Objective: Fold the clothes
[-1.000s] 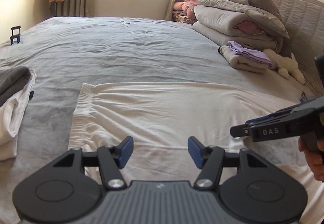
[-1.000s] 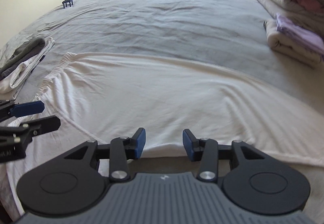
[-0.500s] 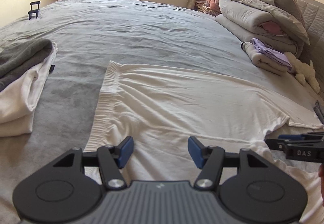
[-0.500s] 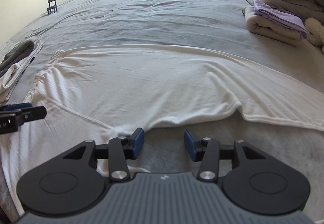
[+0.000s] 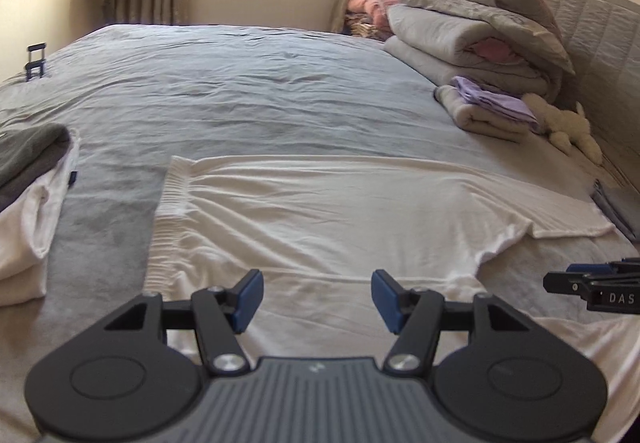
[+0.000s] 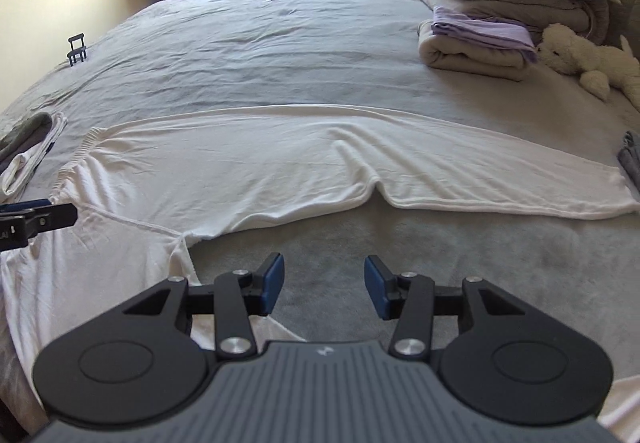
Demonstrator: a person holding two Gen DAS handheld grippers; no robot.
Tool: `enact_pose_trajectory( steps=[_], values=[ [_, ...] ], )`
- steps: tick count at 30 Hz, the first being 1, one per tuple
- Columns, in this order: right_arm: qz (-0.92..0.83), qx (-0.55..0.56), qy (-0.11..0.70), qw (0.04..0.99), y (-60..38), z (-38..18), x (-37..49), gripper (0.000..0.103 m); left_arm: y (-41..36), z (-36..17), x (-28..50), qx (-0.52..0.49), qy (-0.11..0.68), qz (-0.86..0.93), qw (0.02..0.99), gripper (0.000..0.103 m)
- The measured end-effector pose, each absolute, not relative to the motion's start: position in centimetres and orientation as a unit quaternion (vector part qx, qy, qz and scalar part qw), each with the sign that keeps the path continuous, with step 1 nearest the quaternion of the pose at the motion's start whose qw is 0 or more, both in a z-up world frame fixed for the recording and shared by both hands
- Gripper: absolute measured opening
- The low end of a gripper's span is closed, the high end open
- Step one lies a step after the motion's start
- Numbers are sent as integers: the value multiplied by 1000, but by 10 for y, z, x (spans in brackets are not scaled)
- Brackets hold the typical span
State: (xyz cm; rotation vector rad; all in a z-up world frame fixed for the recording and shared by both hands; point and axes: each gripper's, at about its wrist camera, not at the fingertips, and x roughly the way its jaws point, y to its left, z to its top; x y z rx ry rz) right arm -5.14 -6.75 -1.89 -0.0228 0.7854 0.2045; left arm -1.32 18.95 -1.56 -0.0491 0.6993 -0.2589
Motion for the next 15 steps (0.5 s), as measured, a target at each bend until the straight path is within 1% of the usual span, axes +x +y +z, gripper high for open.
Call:
enact_pose_trajectory(
  steps=[5,11,15],
  values=[
    [102,-9,378,920,-68,-22,-71,51,175,-22,-17,3,347,-147,926,61],
    [106,-11,372,922,-69,-31,-93,51,168,-26,-18,17,347,-159,924,61],
    [99,-22,372,923,-75,-39,-101,51,162,-35,-15,38,362,-145,920,61]
  ],
)
